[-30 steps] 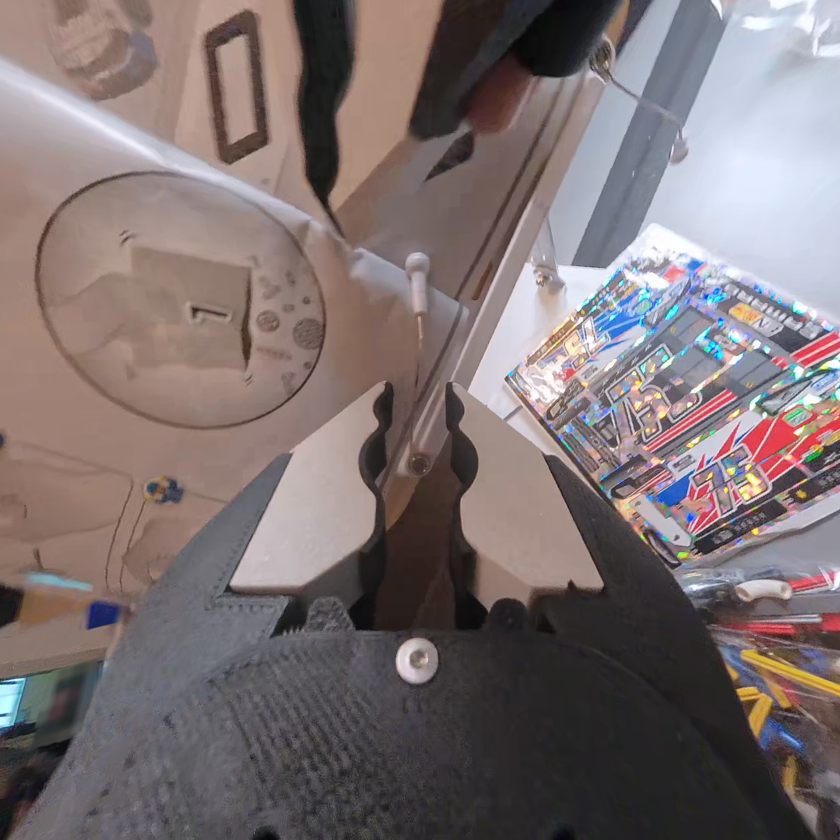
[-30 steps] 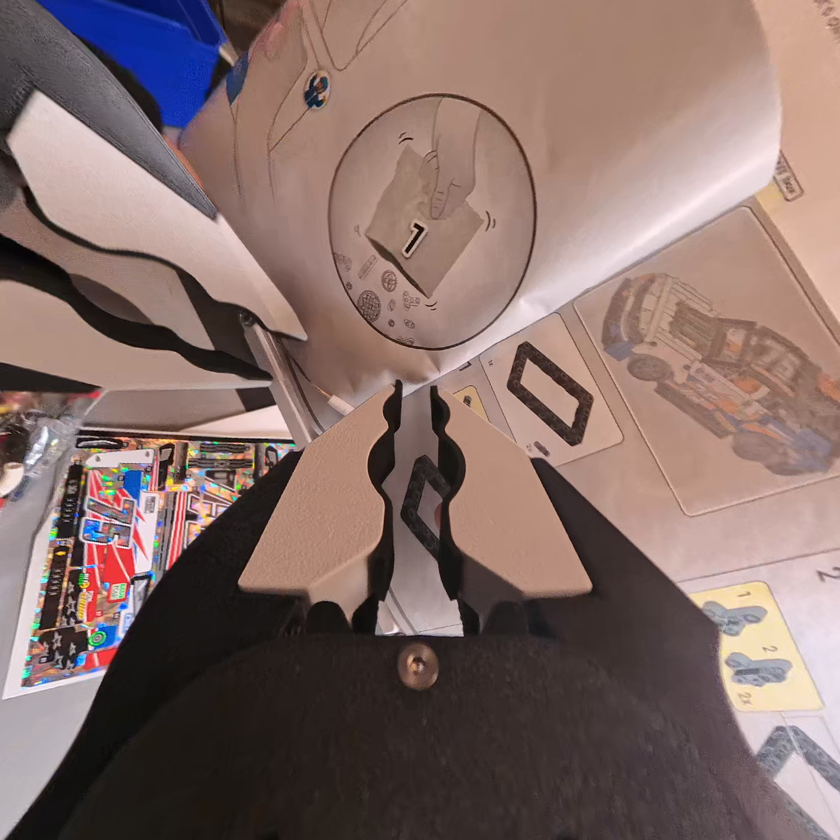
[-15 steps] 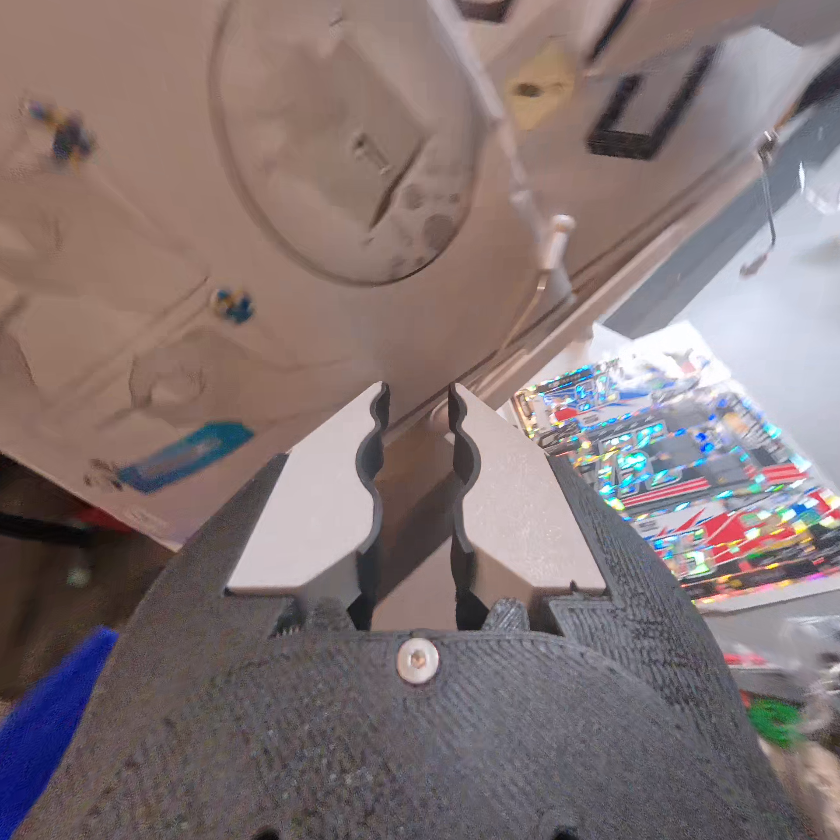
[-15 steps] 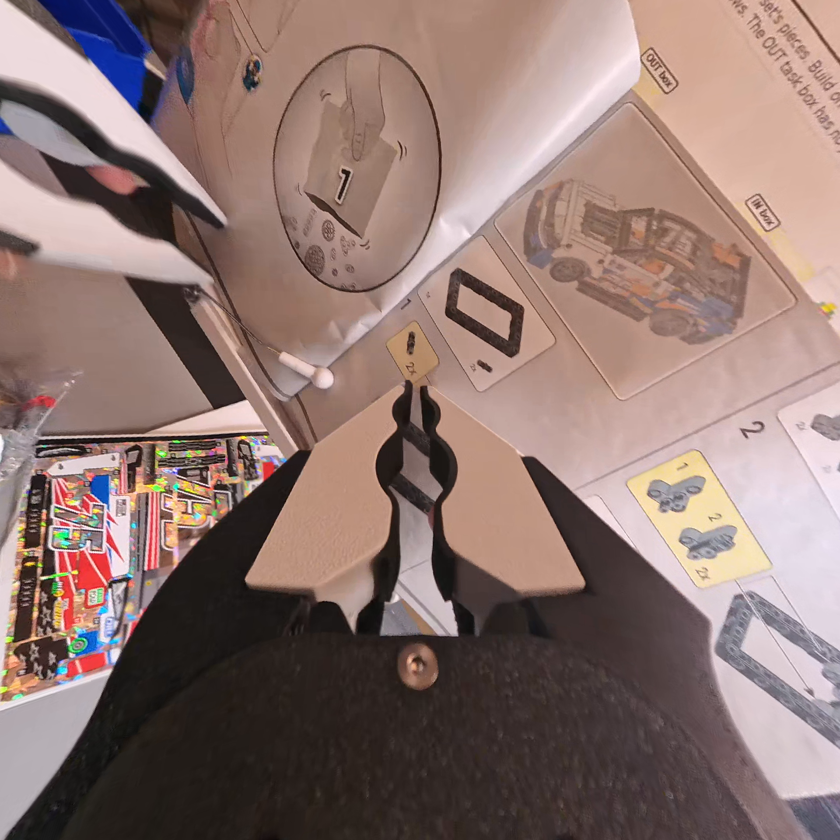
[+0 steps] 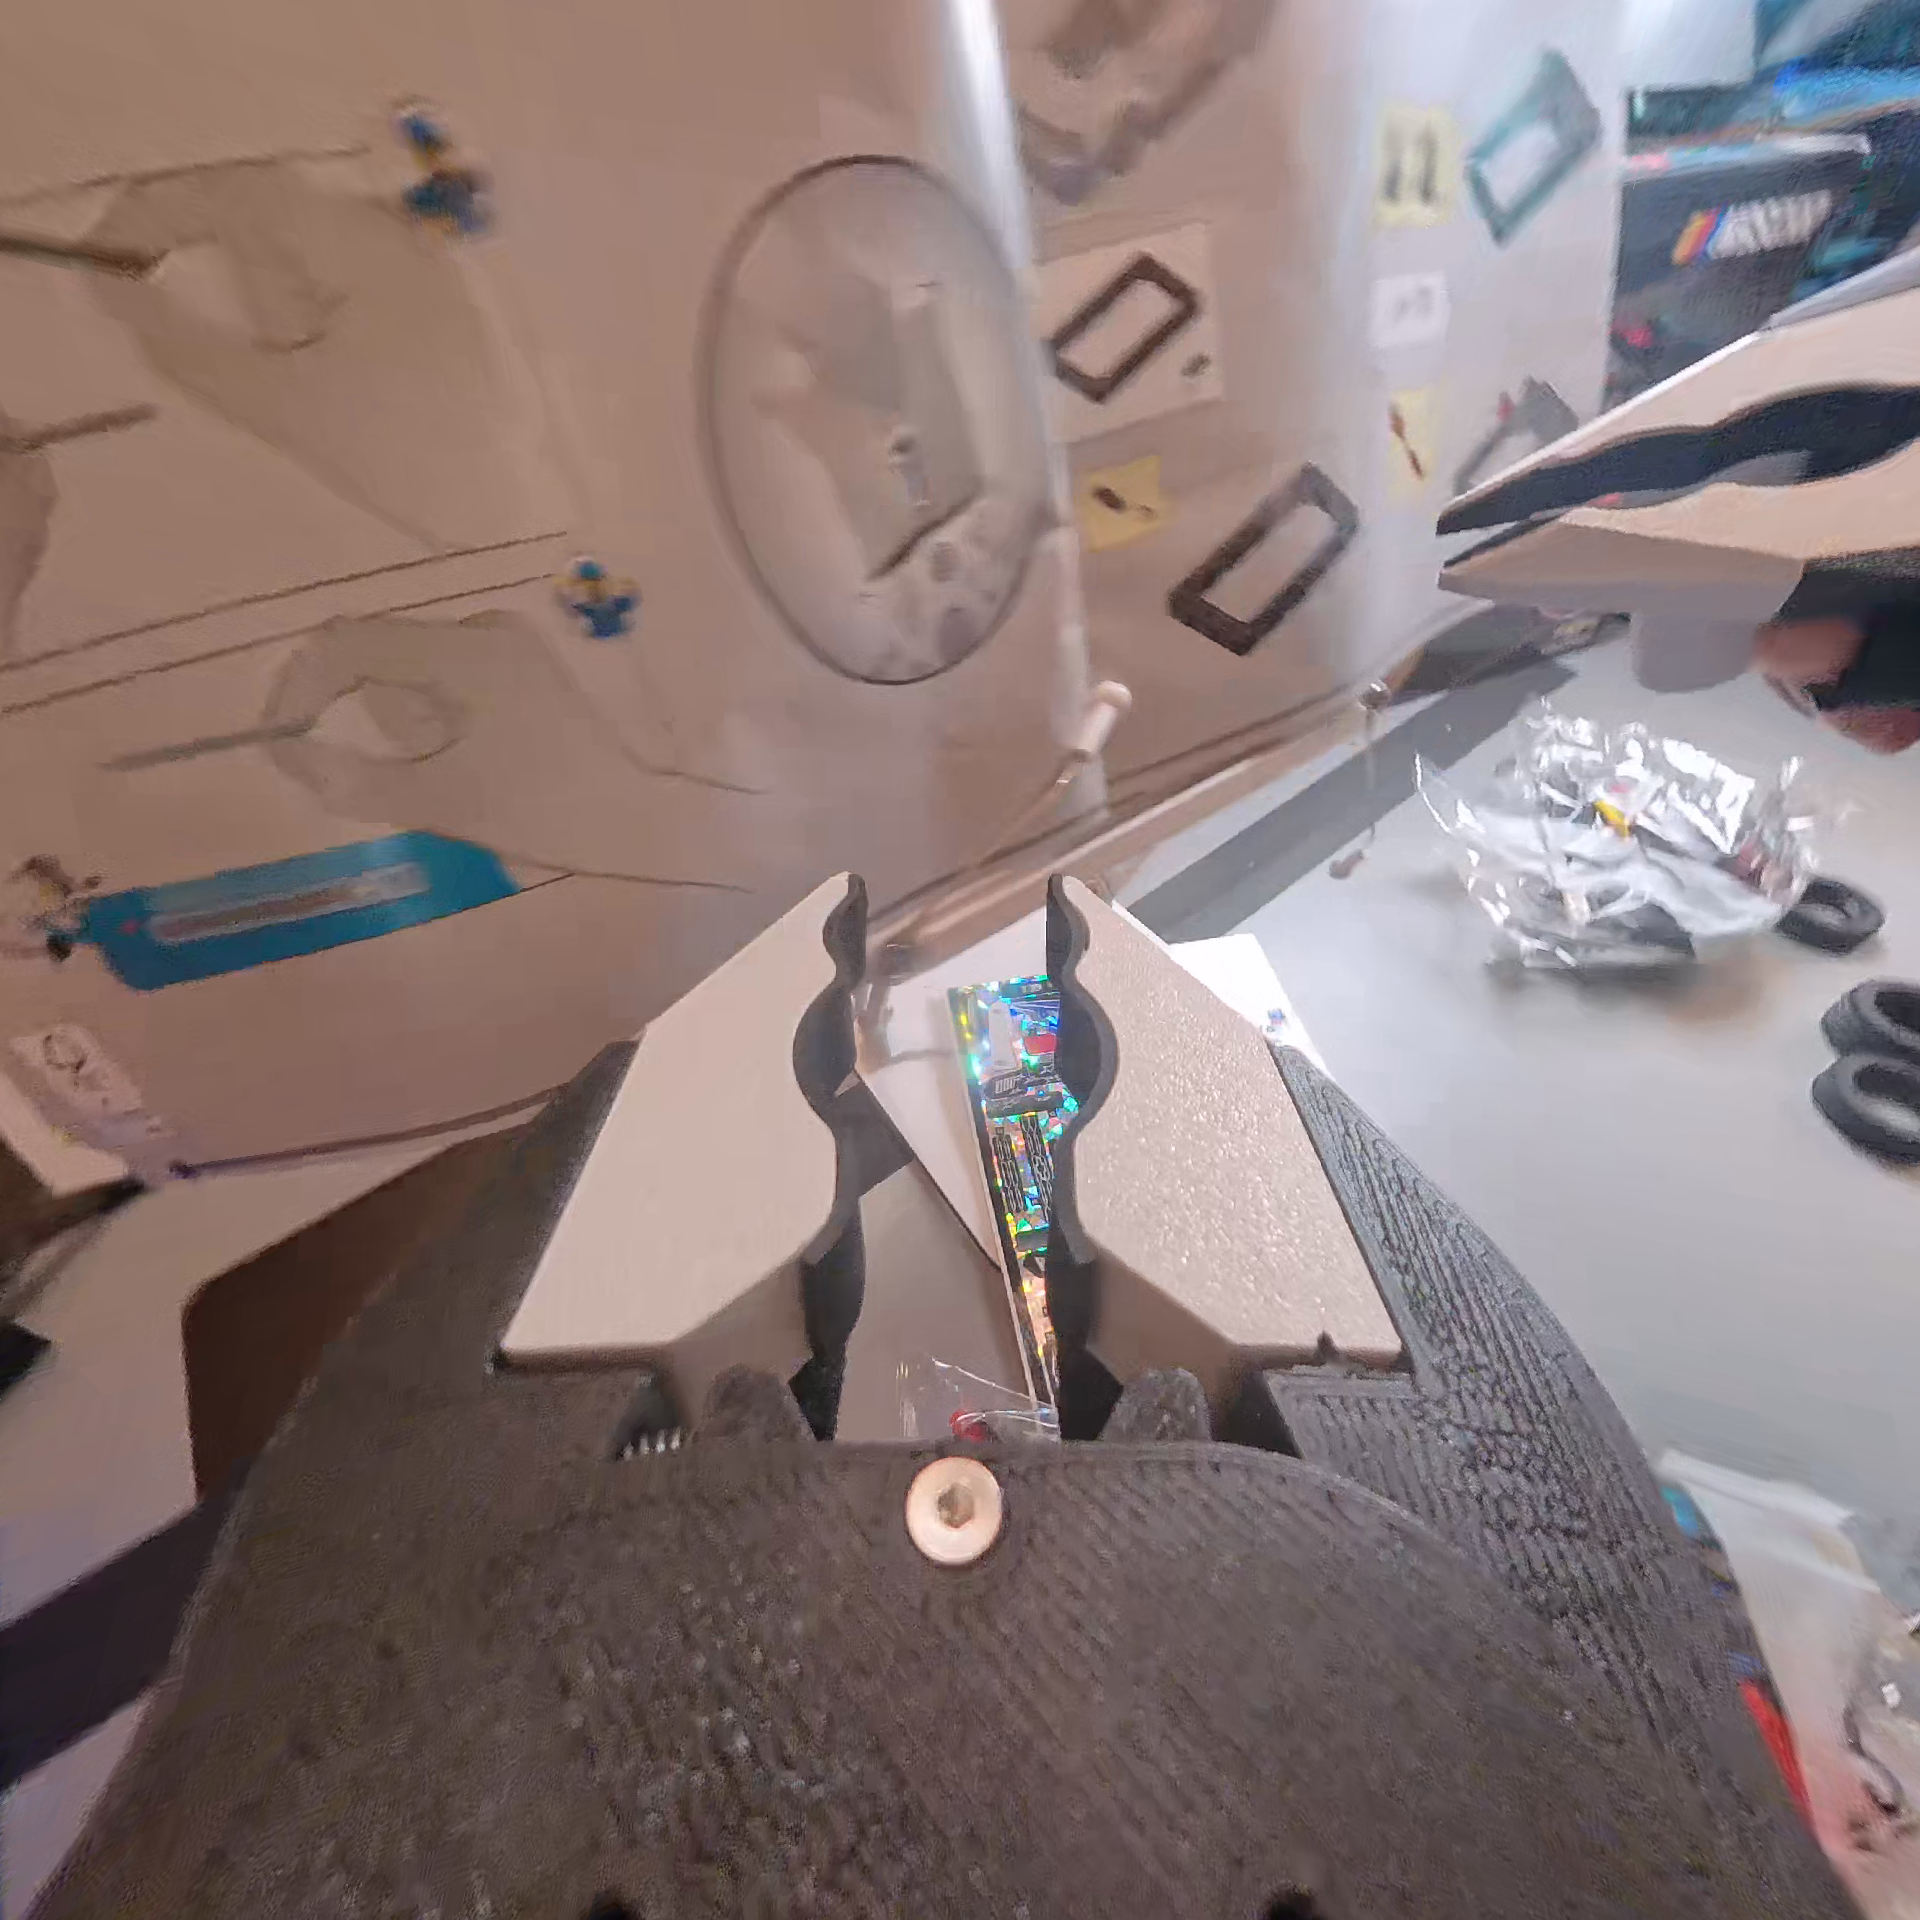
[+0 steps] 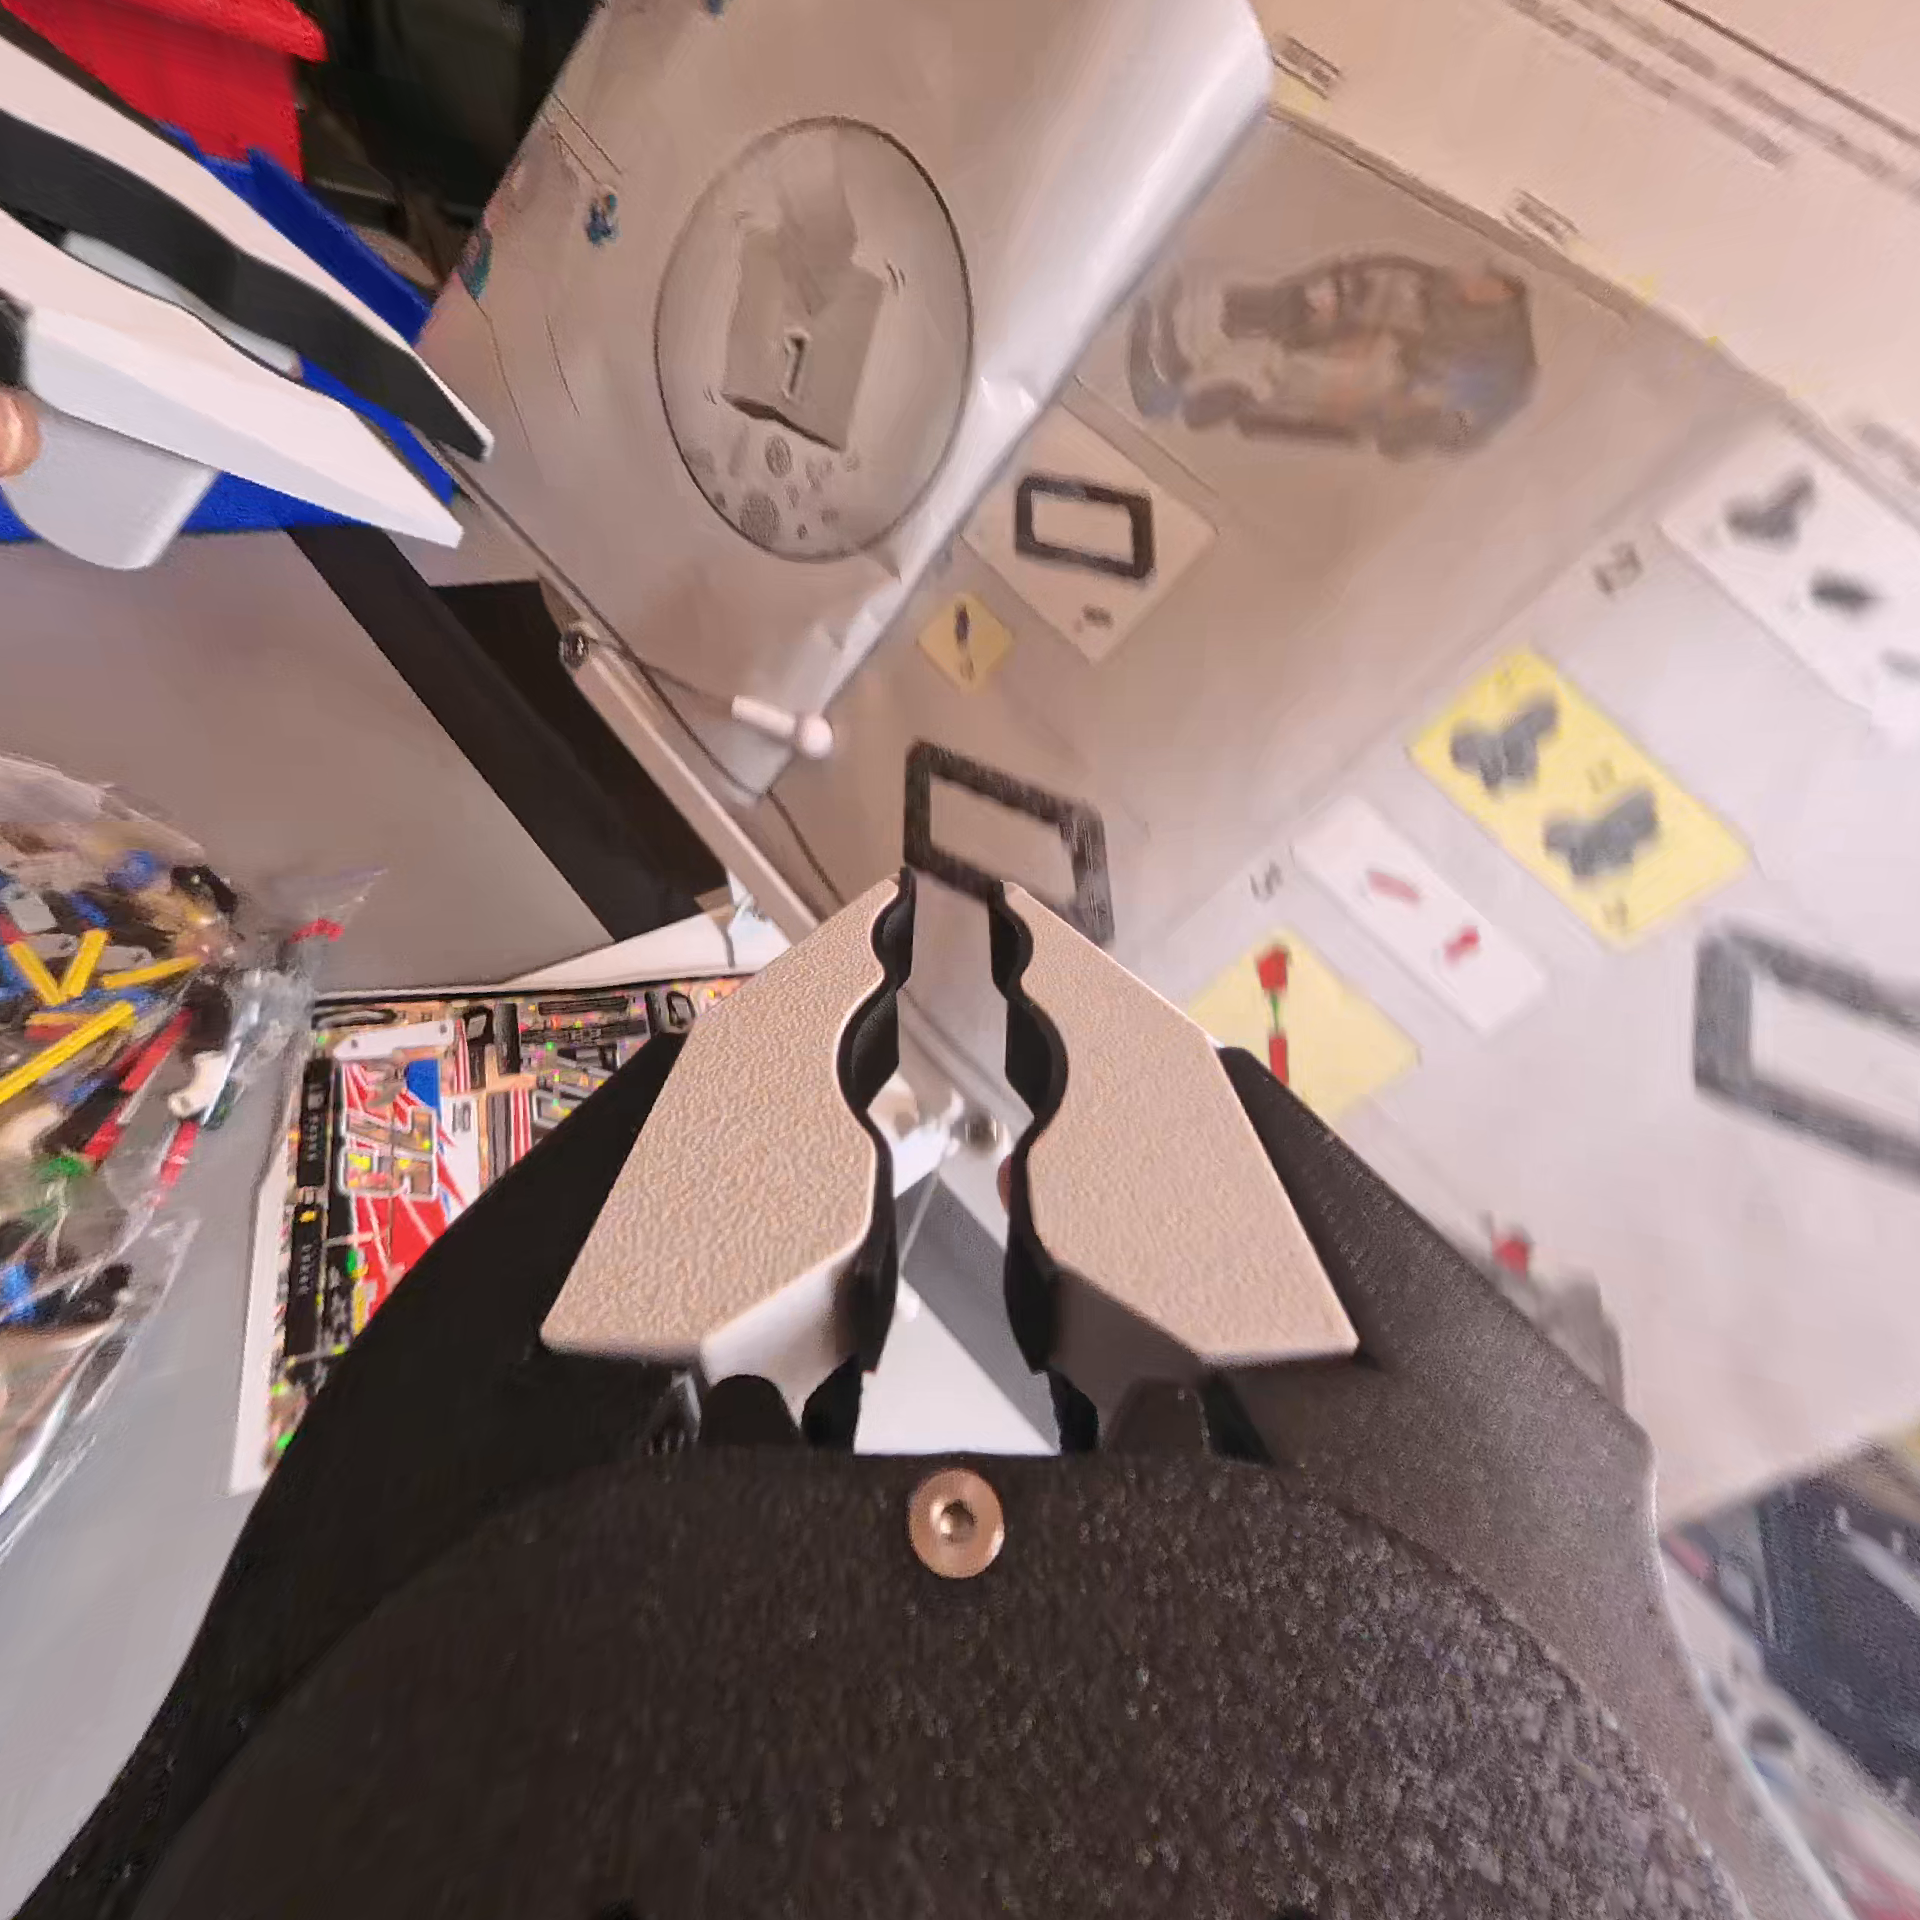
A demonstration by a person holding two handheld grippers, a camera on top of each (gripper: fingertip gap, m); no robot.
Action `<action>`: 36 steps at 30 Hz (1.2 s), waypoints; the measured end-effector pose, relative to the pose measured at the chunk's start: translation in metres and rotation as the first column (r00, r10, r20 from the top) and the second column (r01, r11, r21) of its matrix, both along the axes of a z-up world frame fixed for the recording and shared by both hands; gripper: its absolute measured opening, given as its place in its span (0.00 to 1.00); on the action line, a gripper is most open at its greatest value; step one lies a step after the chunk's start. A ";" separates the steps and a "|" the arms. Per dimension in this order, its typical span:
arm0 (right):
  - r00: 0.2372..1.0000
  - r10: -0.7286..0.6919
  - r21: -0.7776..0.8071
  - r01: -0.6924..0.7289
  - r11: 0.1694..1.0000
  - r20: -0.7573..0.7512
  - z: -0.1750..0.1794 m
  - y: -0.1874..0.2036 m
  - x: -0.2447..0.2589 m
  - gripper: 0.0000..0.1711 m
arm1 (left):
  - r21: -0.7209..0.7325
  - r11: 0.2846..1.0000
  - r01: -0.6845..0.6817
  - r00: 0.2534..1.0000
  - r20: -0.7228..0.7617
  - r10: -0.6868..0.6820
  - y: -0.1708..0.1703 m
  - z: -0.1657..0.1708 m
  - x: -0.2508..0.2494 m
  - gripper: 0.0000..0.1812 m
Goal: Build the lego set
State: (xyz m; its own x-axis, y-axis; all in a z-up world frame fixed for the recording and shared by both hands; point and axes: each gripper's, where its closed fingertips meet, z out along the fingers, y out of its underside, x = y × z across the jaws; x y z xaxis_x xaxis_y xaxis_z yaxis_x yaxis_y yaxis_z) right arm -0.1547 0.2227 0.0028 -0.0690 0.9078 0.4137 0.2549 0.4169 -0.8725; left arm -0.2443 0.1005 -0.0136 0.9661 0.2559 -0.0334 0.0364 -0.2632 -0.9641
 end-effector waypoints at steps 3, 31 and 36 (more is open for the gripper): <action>0.998 -0.065 -0.045 0.066 0.997 0.008 -0.031 0.024 0.032 0.08 | -0.033 0.998 0.052 0.986 -0.160 -0.057 0.013 -0.001 0.029 0.16; 0.923 -0.358 0.979 -0.074 0.189 0.139 -0.053 0.076 0.023 0.00 | -0.356 0.927 0.115 0.934 -0.279 -0.223 0.167 -0.023 0.075 0.00; 0.919 -0.317 0.950 -0.286 -0.123 0.236 -0.040 0.074 0.009 0.00 | -0.311 0.939 0.148 0.949 -0.223 -0.224 0.167 -0.023 0.076 0.00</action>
